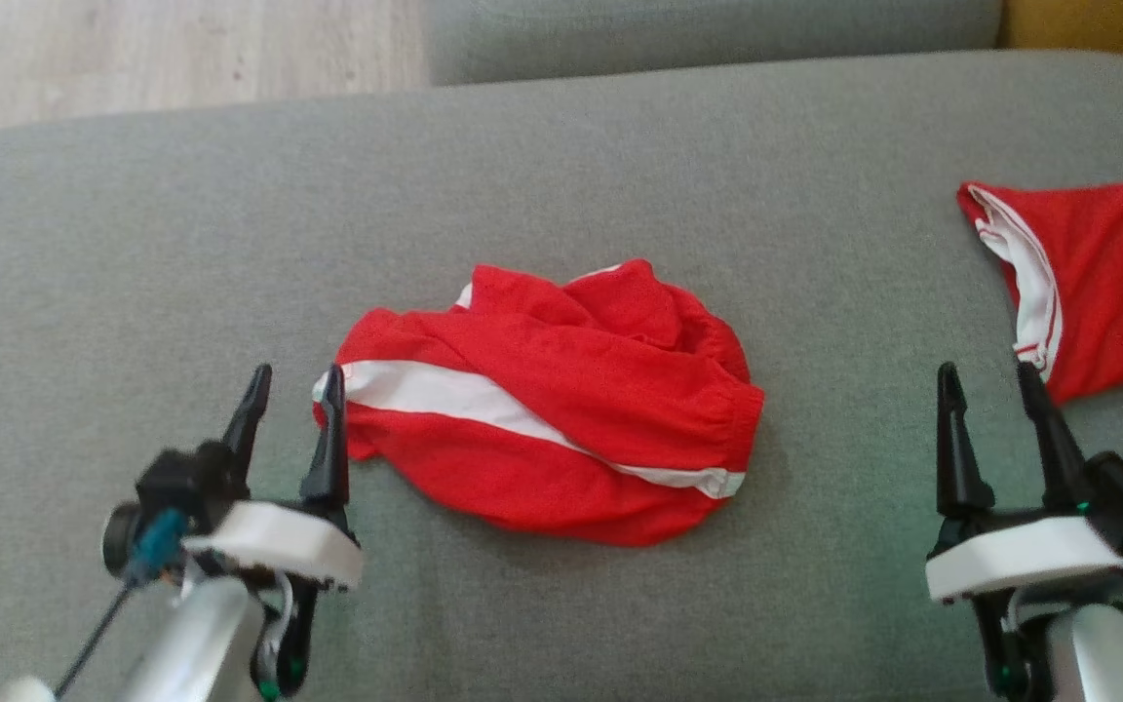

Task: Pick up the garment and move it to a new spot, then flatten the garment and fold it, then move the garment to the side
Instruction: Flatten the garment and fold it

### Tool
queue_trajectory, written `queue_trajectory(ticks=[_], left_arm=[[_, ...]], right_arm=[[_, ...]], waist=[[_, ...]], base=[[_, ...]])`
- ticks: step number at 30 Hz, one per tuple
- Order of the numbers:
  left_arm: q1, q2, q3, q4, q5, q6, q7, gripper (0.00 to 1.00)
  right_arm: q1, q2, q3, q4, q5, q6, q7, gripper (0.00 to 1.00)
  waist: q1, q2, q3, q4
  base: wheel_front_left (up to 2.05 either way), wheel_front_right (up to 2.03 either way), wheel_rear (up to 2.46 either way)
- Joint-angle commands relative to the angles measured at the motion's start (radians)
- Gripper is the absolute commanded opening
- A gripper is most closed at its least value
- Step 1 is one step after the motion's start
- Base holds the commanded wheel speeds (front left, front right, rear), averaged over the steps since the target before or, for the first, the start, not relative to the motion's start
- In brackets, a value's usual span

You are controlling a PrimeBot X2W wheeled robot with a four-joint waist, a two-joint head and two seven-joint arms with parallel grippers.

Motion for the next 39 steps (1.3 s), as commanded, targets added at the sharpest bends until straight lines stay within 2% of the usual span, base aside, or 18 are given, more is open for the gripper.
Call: queue_trajectory(ticks=[1, 17, 39], left_arm=[[-0.006, 0.022, 0.035, -0.042, 0.012, 0.009, -0.015, 1.0], [0.266, -0.019, 0.059, -0.243, 0.037, 0.097, -0.026, 1.0], [0.315, -0.013, 0.062, -0.286, 0.042, 0.125, -0.023, 1.0]], right_arm=[[-0.007, -0.006, 0.03, -0.031, -0.005, 0.004, -0.008, 1.0], [0.063, -0.006, 0.145, 0.018, 0.019, 0.004, -0.024, 1.0], [0.034, -0.006, 0.178, 0.092, 0.009, 0.004, -0.039, 1.0]], waist=[[0.0001, 0.0, -0.02, 0.014], [0.0001, 0.0, -0.137, 0.03], [0.0001, 0.0, -0.149, 0.049]], base=[[0.0, 0.0, 0.0], [0.0, 0.0, 0.0], [0.0, 0.0, 0.0]])
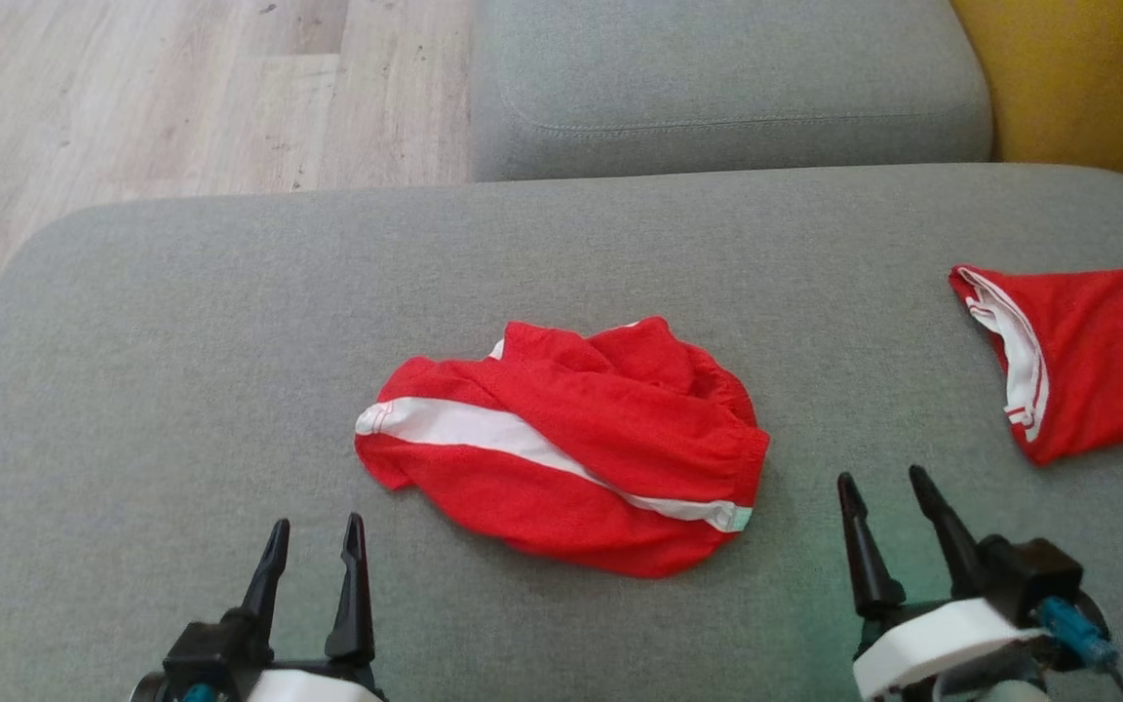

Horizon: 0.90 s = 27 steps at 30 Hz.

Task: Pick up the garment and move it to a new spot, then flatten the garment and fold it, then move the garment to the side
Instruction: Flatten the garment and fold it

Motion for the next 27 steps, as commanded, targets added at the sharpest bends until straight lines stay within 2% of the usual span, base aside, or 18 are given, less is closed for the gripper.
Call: queue_trajectory(ticks=[1, 10, 18, 27], left_arm=[[-0.037, 0.011, 0.04, -0.035, 0.0, 0.006, -0.009, 1.0], [-0.048, 0.013, 0.027, -0.029, 0.004, 0.004, -0.005, 1.0], [-0.051, 0.017, 0.024, -0.032, 0.005, 0.009, -0.004, 1.0], [-0.056, 0.019, 0.023, -0.031, 0.004, 0.011, -0.005, 1.0]], right_arm=[[-0.057, -0.005, 0.035, -0.018, -0.011, 0.004, -0.008, 1.0], [-0.117, -0.005, 0.157, 0.136, -0.007, 0.004, 0.041, 1.0], [-0.2, -0.005, 0.176, 0.301, 0.013, 0.004, 0.046, 1.0], [-0.269, -0.005, 0.21, 0.401, 0.036, 0.004, 0.033, 0.99]], waist=[[0.0, 0.0, 0.003, 0.005], [0.0, 0.0, 0.028, 0.056], [0.0, 0.0, 0.054, 0.101], [0.0, 0.0, 0.066, 0.112]], base=[[0.0, 0.0, 0.0], [0.0, 0.0, 0.0], [0.0, 0.0, 0.0], [0.0, 0.0, 0.0]])
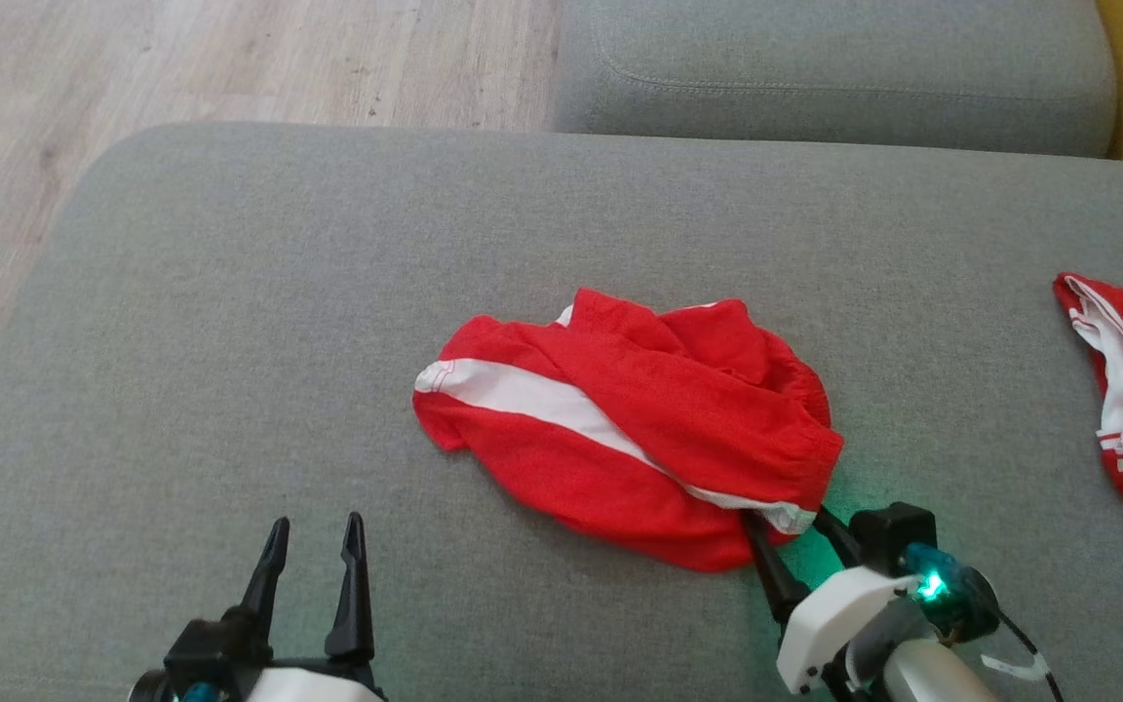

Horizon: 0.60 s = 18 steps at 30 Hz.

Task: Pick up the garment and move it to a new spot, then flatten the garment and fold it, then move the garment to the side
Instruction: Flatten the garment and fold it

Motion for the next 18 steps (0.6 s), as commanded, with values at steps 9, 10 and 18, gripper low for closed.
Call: queue_trajectory(ticks=[9, 10, 18], left_arm=[[-0.074, 0.01, 0.012, -0.035, 0.007, -0.008, -0.001, 1.0], [-0.083, 0.009, 0.007, -0.035, 0.007, -0.015, 0.004, 1.0], [-0.216, -0.013, -0.045, 0.029, -0.016, -0.091, 0.098, 1.0]], right_arm=[[-0.046, -0.004, 0.038, -0.032, 0.035, 0.004, -0.036, 0.07], [-0.044, -0.004, 0.031, -0.041, 0.033, 0.004, -0.038, 0.0], [-0.041, -0.004, -0.032, -0.106, -0.027, 0.004, -0.011, 0.0]], waist=[[-0.0001, 0.0, 0.008, -0.016], [-0.0001, 0.0, 0.009, -0.019], [-0.0001, 0.0, 0.019, -0.041]], base=[[0.0, 0.0, 0.0], [0.0, 0.0, 0.0], [0.0, 0.0, 0.0]])
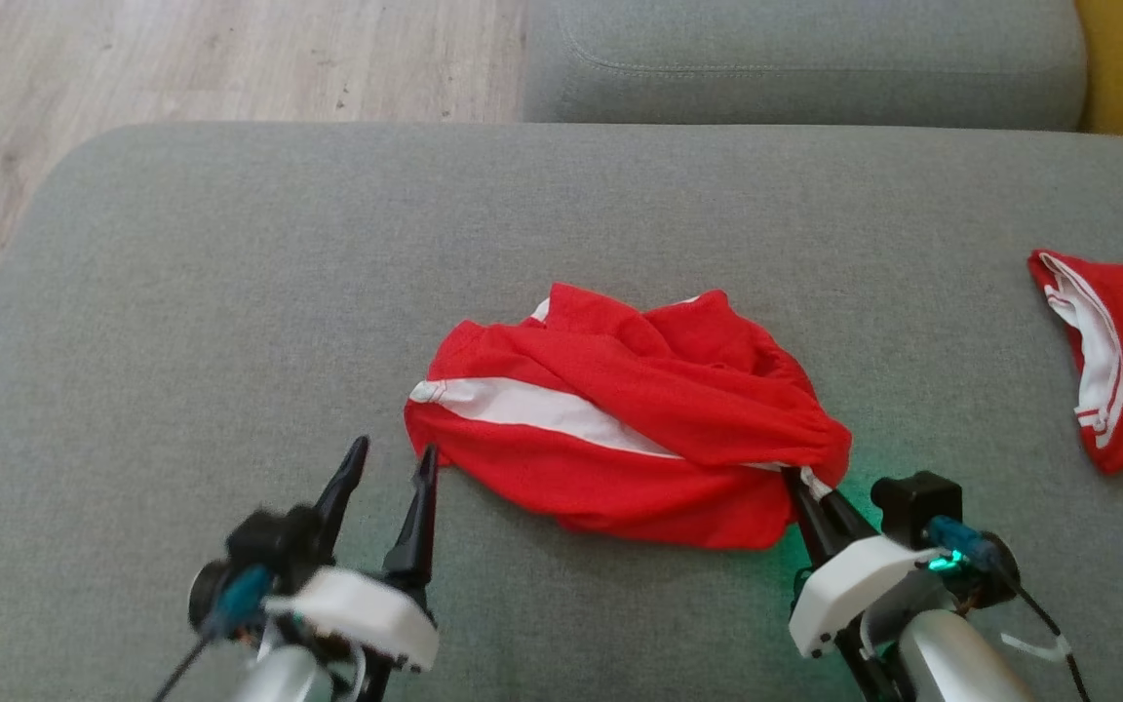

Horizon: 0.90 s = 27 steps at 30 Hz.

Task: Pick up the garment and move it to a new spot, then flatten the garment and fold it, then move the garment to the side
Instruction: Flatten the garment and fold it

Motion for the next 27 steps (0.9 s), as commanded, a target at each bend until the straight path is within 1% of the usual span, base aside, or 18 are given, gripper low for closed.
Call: queue_trajectory(ticks=[1, 5, 9, 13, 19, 23, 27], left_arm=[[-0.078, 0.003, 0.022, 0.008, -0.015, -0.018, 0.028, 1.0], [-0.176, 0.004, 0.008, 0.109, -0.026, -0.047, 0.116, 1.0], [-0.265, 0.005, 0.006, 0.195, -0.035, -0.058, 0.185, 1.0], [-0.344, -0.007, -0.006, 0.258, -0.019, -0.057, 0.207, 1.0], [-0.431, -0.055, -0.037, 0.37, -0.014, -0.068, 0.249, 1.0], [-0.465, -0.068, -0.053, 0.435, -0.009, -0.065, 0.282, 1.0], [-0.481, -0.072, -0.06, 0.458, -0.005, -0.056, 0.297, 1.0]], right_arm=[[-0.032, -0.004, 0.011, -0.042, -0.016, 0.004, 0.003, 0.0], [-0.035, -0.005, 0.014, -0.058, -0.037, 0.004, 0.021, 0.0], [-0.038, -0.005, 0.024, -0.065, -0.042, 0.004, 0.028, 0.0], [-0.039, -0.005, 0.031, -0.072, -0.045, 0.004, 0.031, 0.0], [-0.053, -0.005, 0.042, -0.074, -0.047, 0.004, 0.032, 0.0], [-0.063, -0.005, 0.049, -0.075, -0.047, 0.004, 0.03, 0.0], [-0.067, -0.004, 0.048, -0.076, -0.045, 0.004, 0.027, 0.0]], waist=[[-0.0001, 0.0, 0.004, -0.004], [-0.0001, 0.0, 0.013, -0.015], [-0.0001, 0.0, 0.026, -0.024], [-0.0001, 0.0, 0.044, -0.028], [-0.0001, 0.0, 0.076, -0.039], [-0.0001, 0.0, 0.091, -0.045], [-0.0001, 0.0, 0.096, -0.042]], base=[[0.0, 0.0, 0.0], [0.0, 0.0, 0.0], [0.0, 0.0, 0.0], [0.0, 0.0, 0.0], [0.0, 0.0, 0.0], [0.0, 0.0, 0.0], [0.0, 0.0, 0.0]])
